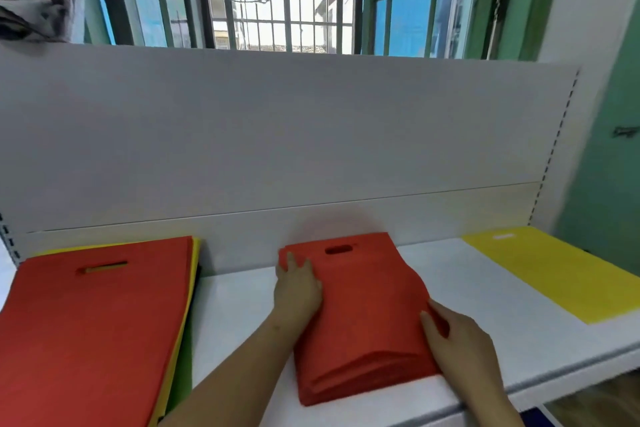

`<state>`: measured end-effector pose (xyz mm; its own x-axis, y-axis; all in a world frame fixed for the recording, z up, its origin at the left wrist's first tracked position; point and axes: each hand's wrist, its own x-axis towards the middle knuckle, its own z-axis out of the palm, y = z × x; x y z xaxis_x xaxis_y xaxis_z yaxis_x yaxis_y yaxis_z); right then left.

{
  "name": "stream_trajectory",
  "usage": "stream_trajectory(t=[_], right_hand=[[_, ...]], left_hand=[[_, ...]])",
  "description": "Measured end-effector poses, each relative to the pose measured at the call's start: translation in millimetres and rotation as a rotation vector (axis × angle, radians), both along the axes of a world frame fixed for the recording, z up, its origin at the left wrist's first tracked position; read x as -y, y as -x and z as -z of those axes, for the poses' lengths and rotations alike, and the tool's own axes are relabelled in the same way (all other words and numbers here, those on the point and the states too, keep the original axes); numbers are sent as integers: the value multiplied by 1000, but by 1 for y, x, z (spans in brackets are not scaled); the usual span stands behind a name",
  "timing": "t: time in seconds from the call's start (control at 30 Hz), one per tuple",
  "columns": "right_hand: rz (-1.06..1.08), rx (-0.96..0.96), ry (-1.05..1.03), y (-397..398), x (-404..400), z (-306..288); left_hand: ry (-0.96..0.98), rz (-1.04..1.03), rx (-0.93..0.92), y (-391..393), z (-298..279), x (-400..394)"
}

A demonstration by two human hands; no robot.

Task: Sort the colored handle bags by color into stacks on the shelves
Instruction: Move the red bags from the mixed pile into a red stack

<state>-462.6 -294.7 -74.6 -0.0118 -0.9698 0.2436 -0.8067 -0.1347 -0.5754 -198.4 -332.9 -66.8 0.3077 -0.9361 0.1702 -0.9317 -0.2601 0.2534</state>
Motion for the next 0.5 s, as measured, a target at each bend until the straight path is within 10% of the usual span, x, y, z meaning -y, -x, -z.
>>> stream_trajectory(t=[0.5], right_hand=[[-37, 225, 191, -35, -11, -29]], left_hand=[[179, -42, -51, -34, -48, -7]])
